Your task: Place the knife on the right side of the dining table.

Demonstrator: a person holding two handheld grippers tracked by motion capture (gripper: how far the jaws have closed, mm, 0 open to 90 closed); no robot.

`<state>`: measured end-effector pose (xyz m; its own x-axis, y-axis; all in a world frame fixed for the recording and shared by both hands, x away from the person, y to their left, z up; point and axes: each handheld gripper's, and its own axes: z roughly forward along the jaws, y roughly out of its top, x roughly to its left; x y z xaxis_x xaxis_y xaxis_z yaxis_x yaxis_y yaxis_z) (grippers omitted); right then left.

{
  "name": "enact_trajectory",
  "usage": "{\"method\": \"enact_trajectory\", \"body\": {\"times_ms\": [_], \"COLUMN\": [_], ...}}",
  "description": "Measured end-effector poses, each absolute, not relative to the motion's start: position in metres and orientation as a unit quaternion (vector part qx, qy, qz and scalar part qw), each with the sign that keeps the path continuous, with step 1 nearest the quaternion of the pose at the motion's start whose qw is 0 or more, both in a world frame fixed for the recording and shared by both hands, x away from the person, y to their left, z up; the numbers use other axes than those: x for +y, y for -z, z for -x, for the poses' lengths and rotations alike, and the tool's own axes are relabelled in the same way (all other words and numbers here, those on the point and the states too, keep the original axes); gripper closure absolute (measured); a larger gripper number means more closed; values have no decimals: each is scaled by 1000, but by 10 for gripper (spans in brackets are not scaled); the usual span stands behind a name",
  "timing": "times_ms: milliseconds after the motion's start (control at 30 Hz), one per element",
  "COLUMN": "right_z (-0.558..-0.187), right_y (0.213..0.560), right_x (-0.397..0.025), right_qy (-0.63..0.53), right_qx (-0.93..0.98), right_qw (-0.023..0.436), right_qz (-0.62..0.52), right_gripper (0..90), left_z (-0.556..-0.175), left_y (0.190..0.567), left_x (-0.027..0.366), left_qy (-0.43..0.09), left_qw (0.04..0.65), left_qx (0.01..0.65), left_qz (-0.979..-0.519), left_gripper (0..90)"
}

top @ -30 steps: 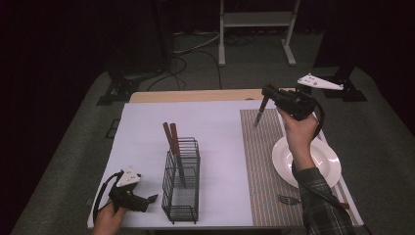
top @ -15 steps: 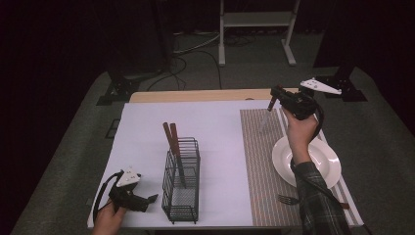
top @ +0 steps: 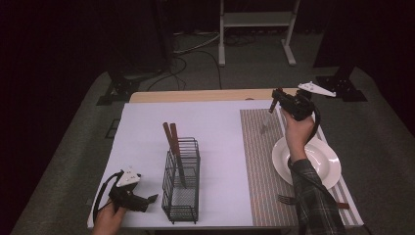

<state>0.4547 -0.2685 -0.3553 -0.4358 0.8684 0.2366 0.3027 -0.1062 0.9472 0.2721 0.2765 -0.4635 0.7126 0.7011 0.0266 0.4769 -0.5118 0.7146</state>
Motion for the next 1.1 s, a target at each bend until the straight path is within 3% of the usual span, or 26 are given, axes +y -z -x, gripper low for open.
{"method": "enact_trajectory", "body": {"times_ms": [1100], "right_z": [-439], "right_y": [369], "right_x": [-320], "right_qy": [-533], "right_qx": [615], "right_qw": [259], "right_qz": [-521], "right_gripper": [703], "left_z": [-272], "left_y": [464], "left_x": [276], "left_qy": [-158], "left_qw": [354], "left_qx": [345], "left_qz": [-855], "left_gripper": [0]}}
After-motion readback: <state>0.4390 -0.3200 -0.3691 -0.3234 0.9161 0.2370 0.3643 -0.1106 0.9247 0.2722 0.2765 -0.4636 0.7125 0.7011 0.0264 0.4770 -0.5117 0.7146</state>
